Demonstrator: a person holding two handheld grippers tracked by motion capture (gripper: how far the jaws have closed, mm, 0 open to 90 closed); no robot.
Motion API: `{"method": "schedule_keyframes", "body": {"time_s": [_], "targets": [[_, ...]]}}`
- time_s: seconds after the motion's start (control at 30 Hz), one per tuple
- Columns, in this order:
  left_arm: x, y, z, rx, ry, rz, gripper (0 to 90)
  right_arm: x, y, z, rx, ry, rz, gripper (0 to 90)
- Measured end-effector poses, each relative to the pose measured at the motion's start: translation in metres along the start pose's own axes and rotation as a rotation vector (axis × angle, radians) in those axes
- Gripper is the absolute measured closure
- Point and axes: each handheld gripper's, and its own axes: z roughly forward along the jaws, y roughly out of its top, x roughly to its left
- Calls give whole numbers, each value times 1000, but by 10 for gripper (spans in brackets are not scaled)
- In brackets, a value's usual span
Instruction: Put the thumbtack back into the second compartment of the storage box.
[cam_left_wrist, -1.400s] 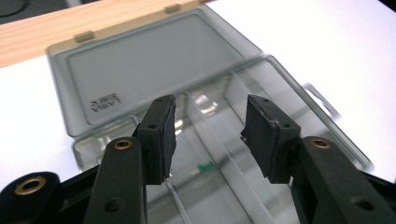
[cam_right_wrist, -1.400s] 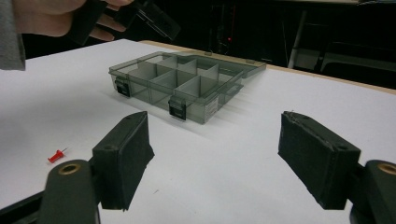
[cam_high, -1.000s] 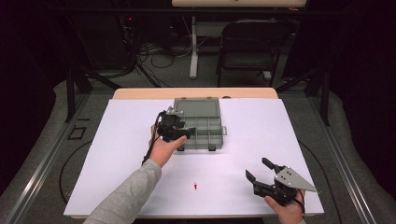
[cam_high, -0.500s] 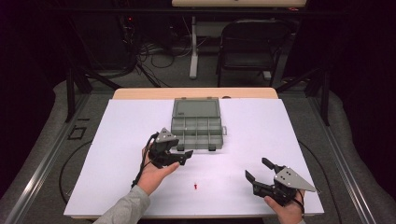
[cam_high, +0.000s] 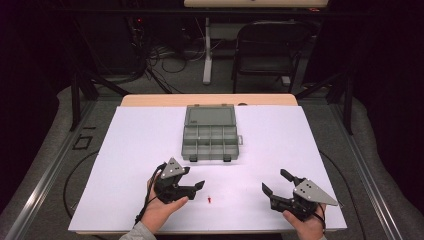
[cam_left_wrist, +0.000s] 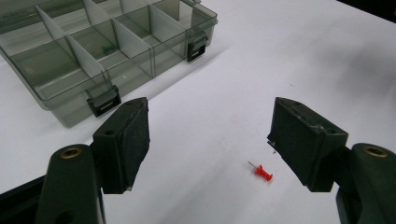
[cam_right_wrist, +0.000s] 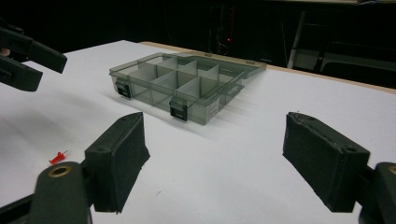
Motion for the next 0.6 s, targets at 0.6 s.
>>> {"method": "schedule_keyframes", "body": {"time_s": [0.6], "targets": [[-17,-19,12,25,-51,10,423,1,0,0,0,6,-2,206]]}}
